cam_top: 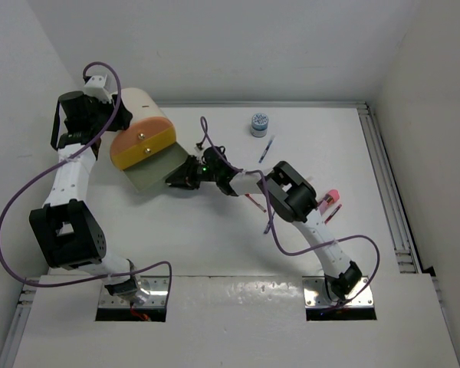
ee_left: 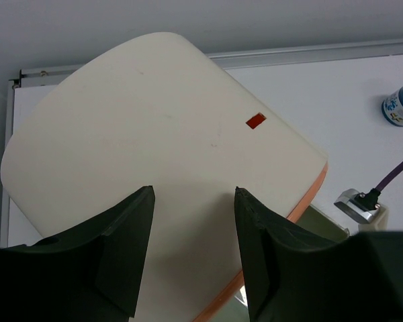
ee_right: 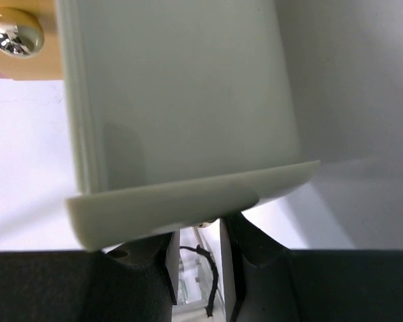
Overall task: Sort the stationery into containers
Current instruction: Open the drawer in the storage box.
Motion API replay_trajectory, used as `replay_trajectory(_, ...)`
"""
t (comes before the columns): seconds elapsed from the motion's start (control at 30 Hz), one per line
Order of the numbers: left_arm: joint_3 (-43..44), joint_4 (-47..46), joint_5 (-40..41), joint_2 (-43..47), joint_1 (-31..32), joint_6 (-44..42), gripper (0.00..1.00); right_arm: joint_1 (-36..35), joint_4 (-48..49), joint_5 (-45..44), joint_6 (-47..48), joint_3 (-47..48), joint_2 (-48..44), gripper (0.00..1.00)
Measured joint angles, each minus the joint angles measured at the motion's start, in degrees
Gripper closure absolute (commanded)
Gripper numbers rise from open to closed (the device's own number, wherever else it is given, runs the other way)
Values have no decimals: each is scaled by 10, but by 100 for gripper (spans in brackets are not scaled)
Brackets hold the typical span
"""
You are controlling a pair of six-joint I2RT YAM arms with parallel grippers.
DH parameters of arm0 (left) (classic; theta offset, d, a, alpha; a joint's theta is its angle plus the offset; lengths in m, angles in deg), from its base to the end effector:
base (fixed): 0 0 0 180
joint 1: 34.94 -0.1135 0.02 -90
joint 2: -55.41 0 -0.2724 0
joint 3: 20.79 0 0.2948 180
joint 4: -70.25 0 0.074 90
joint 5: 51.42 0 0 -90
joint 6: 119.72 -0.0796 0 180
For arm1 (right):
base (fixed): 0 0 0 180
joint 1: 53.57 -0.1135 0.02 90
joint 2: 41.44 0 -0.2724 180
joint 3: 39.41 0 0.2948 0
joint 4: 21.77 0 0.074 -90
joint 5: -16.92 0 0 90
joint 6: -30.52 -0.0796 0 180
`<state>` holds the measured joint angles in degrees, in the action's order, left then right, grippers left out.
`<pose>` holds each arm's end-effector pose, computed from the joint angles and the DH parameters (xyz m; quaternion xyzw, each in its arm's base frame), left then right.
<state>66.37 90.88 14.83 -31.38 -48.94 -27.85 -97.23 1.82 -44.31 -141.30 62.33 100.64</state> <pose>0.4321 0.0747 0.3365 0.0057 0.8114 -0.1088 0.5742 0.4056 0.4401 0.0486 0.1141 0.7831 0.6050 0.0874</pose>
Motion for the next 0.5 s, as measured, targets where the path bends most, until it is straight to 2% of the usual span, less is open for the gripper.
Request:
replay_trajectory(0.03, -1, -2, 0, 0, 0, 0, 44, 0, -1, 0, 2, -3, -2, 64)
replay_trajectory(0.13, -4, -4, 0, 2, 0, 1, 44, 0, -14, 15, 5, -14, -9, 49)
replay_trajectory(0.17, -4, -5, 0, 2, 0, 1, 43, -1, -20, 21, 7, -19, -12, 34)
replay_trajectory(0.2, -4, -5, 0, 2, 0, 1, 44, -2, -27, 26, 6, -23, -14, 28)
replay_trajectory(0.23, -4, -6, 0, 2, 0, 2, 43, -3, -31, 30, 10, -27, -15, 16)
replay_trajectory(0.33, -4, -6, 0, 2, 0, 2, 43, -3, -45, 44, 17, -39, -20, 12)
replay_trajectory(0.5, -3, -6, 0, 2, 0, 3, 43, -2, -68, 53, 46, -56, -49, 19)
